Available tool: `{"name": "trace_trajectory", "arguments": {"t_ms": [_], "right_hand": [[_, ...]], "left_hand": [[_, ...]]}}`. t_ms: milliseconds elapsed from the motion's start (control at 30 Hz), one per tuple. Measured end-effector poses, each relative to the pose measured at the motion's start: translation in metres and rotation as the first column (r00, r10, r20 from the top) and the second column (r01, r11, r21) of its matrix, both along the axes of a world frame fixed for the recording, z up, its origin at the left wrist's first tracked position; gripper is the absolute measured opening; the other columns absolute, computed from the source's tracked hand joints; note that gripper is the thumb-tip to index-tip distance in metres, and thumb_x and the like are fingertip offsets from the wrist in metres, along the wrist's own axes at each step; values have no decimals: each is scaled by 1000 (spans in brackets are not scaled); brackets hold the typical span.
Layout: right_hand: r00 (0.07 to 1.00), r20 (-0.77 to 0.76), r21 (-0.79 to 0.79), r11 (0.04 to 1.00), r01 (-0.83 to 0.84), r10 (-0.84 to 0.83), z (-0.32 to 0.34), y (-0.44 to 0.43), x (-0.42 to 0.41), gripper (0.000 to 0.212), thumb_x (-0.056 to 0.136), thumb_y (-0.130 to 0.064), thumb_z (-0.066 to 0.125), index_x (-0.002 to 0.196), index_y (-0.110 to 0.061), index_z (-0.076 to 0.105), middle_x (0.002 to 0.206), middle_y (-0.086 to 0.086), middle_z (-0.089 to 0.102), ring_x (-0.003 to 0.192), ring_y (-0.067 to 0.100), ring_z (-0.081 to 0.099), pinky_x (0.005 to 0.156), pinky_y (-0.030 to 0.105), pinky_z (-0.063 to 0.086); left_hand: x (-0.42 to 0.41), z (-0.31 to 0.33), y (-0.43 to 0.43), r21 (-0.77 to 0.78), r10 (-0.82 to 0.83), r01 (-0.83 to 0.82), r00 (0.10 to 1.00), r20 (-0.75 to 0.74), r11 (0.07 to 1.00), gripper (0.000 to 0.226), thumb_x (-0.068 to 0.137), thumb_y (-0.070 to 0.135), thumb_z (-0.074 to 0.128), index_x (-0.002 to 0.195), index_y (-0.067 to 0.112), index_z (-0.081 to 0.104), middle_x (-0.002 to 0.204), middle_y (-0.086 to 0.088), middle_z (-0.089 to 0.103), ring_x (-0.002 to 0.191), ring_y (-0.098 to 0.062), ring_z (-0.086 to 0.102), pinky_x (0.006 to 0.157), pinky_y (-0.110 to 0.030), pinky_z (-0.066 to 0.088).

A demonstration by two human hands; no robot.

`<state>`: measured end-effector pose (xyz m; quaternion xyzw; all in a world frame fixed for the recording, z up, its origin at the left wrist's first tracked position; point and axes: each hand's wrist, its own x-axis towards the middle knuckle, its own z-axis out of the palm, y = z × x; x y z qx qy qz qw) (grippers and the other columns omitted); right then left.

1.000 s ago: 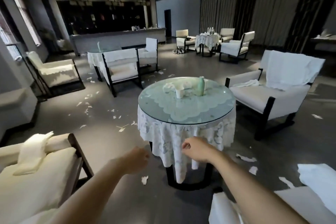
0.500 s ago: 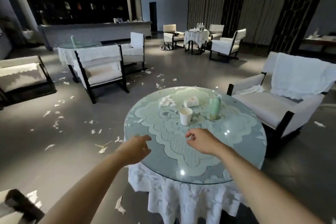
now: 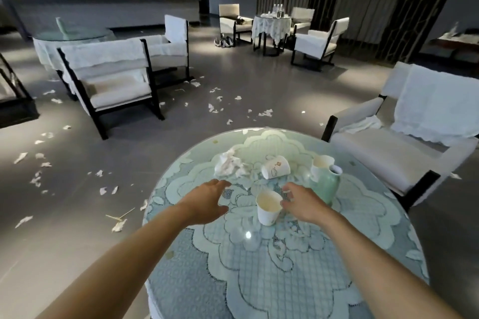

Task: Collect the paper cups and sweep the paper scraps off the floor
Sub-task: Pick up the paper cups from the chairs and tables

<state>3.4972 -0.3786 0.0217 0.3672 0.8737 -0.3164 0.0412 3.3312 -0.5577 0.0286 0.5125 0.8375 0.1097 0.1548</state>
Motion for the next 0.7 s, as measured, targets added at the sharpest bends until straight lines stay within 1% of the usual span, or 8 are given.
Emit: {"name": "trace_trajectory", "arguments": {"t_ms": [133,300,400,500,533,567,633,700], "right_hand": [[999,38,-104,994,20,-16,-29,26,-30,46,101,-37,38,140,-12,36,136,13,50,119,27,51,89,33,43],[991,-34,-357,928,106,-126,-52,37,-58,65,101,-50,21,127,2,51,123,24,59,108,38,60,90,49,52],[971,-11,-617,765,182,-239,-60,34,-76,68,97,-59,20,122,-7,55,118,15,63,100,30,65,77,41,58],[953,0,-765,614,195,-303,-66,34,-98,65,96,-61,21,115,-10,57,103,13,67,90,25,68,67,32,59],[955,-12,-766,617,182,-297,-67,34,-104,63,96,-60,23,113,-10,58,103,12,66,90,23,68,70,32,59],[961,-43,-709,686,162,-272,-68,36,-110,58,97,-58,26,111,-11,58,103,10,65,90,20,67,76,33,59],[961,-138,-360,916,177,-240,-72,52,-120,43,99,-47,38,115,-11,56,109,5,59,94,17,61,88,34,52],[919,-207,-22,941,338,-335,-72,79,-126,45,97,-35,49,131,-6,47,128,12,48,110,24,55,94,34,48]], "left_hand": [[-11,-22,27,-41,58,-54,992,110,998,72,88,36,63,146,20,24,146,-6,38,126,-21,45,106,-32,37],[-17,-50,54,-109,68,-41,966,250,993,93,80,36,73,149,22,14,152,-4,28,135,-21,34,109,-32,30],[-28,-65,64,-167,24,20,967,255,986,105,75,36,78,151,23,7,155,-4,21,137,-22,30,112,-35,26],[-44,-76,73,-155,12,28,968,251,987,100,74,37,77,150,26,12,150,-2,30,130,-22,38,108,-37,33],[-49,-79,74,-153,6,32,969,245,988,95,75,39,76,148,26,17,147,-1,34,126,-21,42,105,-36,36],[-55,-81,75,-150,1,36,971,241,988,89,76,40,75,146,27,22,144,0,38,122,-19,45,102,-34,39],[-68,-82,74,-144,-7,40,975,224,989,82,77,42,73,143,27,26,139,1,42,116,-18,50,98,-33,42],[-85,-81,72,-156,-8,38,982,188,987,81,78,43,71,143,27,26,137,1,43,114,-18,51,97,-33,44]]}}
